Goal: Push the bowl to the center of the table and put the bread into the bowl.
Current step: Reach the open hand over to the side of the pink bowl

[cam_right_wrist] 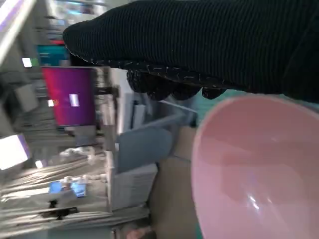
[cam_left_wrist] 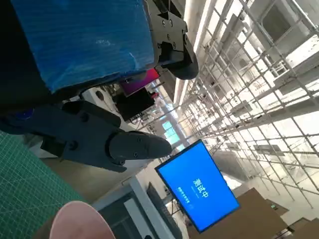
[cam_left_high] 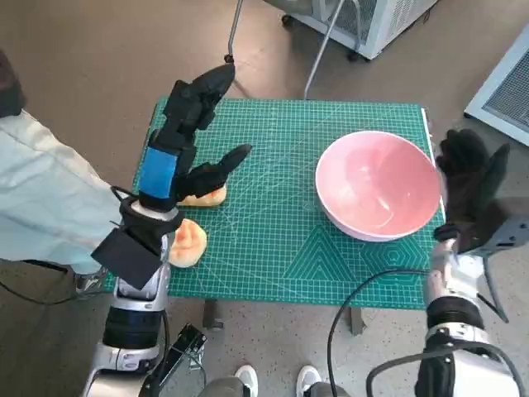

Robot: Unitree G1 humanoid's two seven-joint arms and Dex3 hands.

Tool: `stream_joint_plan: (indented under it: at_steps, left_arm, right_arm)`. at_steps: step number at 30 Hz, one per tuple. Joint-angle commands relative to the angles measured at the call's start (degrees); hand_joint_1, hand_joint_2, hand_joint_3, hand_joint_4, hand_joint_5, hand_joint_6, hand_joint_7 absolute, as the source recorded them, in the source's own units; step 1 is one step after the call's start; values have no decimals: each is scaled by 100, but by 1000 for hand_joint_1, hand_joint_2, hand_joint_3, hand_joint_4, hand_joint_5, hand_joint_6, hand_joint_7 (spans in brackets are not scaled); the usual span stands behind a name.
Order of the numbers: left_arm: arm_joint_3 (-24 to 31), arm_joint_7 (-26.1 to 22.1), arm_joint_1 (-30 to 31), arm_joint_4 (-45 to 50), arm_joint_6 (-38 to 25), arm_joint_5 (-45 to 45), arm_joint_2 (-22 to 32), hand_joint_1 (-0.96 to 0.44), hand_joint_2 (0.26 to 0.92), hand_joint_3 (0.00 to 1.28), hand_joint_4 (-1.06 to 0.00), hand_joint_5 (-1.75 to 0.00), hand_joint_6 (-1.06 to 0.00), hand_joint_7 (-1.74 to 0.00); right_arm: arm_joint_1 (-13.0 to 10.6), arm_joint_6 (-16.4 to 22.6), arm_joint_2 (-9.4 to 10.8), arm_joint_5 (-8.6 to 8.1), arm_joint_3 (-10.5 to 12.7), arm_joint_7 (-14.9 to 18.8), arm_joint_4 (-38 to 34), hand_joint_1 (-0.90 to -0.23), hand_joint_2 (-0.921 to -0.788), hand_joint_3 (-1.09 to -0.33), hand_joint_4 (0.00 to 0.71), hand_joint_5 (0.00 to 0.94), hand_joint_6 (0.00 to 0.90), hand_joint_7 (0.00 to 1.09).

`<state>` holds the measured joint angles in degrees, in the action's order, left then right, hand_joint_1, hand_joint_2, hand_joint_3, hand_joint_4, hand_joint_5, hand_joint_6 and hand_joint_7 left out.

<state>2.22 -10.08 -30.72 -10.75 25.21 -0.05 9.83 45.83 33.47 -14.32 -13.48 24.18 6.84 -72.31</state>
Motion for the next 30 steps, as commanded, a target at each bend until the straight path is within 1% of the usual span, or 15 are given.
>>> stream_joint_plan:
  at_steps: [1,3,7,12,18,21,25,27,30]
  left_arm:
    - [21,26,96,127,10,22,55,-371,921,264,-358,-42,-118,-652]
    - [21,26,107,143,1,27,62,-372,921,264,-358,-42,-118,-651]
    - [18,26,122,151,-14,34,71,-372,921,264,-358,-41,-119,-651]
    - [3,28,170,213,-47,39,77,-373,921,263,-358,-40,-118,-649]
    - [9,19,231,307,-104,40,107,-373,921,263,-359,-39,-119,-648]
    - [25,11,271,364,-144,31,136,-374,921,262,-359,-38,-119,-646]
    - [42,3,347,474,-198,16,173,-375,921,261,-360,-37,-119,-644]
    - [54,-1,389,528,-222,11,193,-377,921,260,-360,-37,-118,-640]
    - [71,-8,457,612,-255,-3,215,-383,921,258,-360,-36,-118,-632]
  right_arm:
    - [15,-370,233,-206,155,183,-173,-608,-921,-803,175,0,9,641]
    - [56,-448,291,-255,195,204,-188,-605,-921,-800,167,0,7,639]
    - [143,-593,407,-338,264,199,-217,-590,-921,-820,162,1,6,637]
    - [264,-690,563,-392,323,154,-242,-560,-921,-837,175,8,17,643]
    - [409,-750,720,-374,343,78,-265,-529,-921,-852,189,13,40,653]
    - [483,-775,808,-328,310,49,-285,-521,-921,-855,198,17,48,654]
    - [543,-792,891,-276,271,56,-303,-522,-921,-855,198,15,39,644]
    - [585,-815,944,-281,273,80,-313,-530,-921,-850,202,16,35,640]
    - [646,-849,1029,-300,283,108,-323,-524,-921,-838,211,19,37,642]
